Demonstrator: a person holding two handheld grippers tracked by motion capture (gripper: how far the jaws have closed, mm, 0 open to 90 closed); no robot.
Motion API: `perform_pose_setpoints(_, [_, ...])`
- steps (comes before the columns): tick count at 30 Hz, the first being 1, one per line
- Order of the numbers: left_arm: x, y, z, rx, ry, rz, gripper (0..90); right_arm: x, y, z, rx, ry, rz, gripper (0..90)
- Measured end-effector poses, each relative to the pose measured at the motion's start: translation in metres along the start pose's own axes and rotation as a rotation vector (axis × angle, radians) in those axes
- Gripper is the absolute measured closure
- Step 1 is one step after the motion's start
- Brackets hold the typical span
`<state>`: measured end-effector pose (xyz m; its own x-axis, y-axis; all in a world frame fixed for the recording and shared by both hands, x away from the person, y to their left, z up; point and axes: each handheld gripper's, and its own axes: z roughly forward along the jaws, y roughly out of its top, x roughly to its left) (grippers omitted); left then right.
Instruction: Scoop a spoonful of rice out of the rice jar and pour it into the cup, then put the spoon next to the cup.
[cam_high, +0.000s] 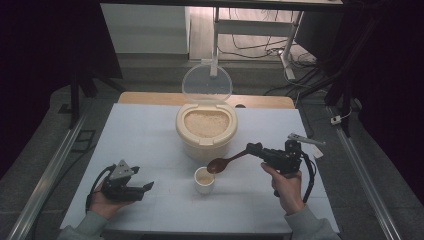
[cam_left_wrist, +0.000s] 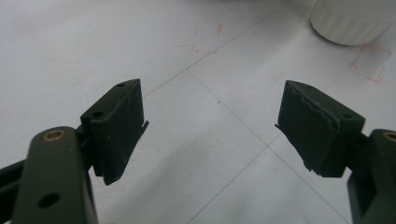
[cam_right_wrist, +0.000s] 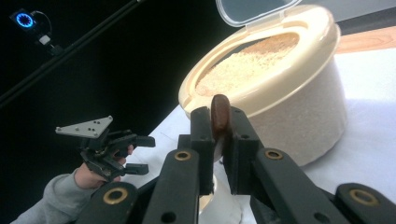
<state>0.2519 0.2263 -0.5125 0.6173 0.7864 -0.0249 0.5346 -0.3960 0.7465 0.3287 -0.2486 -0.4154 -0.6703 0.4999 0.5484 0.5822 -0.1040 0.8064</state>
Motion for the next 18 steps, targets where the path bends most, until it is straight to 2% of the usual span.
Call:
perform_pose_setpoints(5, [0.000, 0.001, 0.001, 0.001, -0.001, 0.002, 22.8, -0.003, 0.001, -0.010, -0.005, -0.002, 0.007, 82.7])
perform_pose_setpoints(13, [0.001, 0.001, 0.001, 0.000, -0.002, -0.001, 22.8, -0.007, 0.003, -0.019, 0.015, -0.004, 0.006, 82.8])
perform_pose_setpoints(18, [0.000, 0.001, 0.002, 0.005, -0.002, 0.002, 22.7, -0.006, 0.003, -0.021, 0.084, -0.001, -0.006, 82.8])
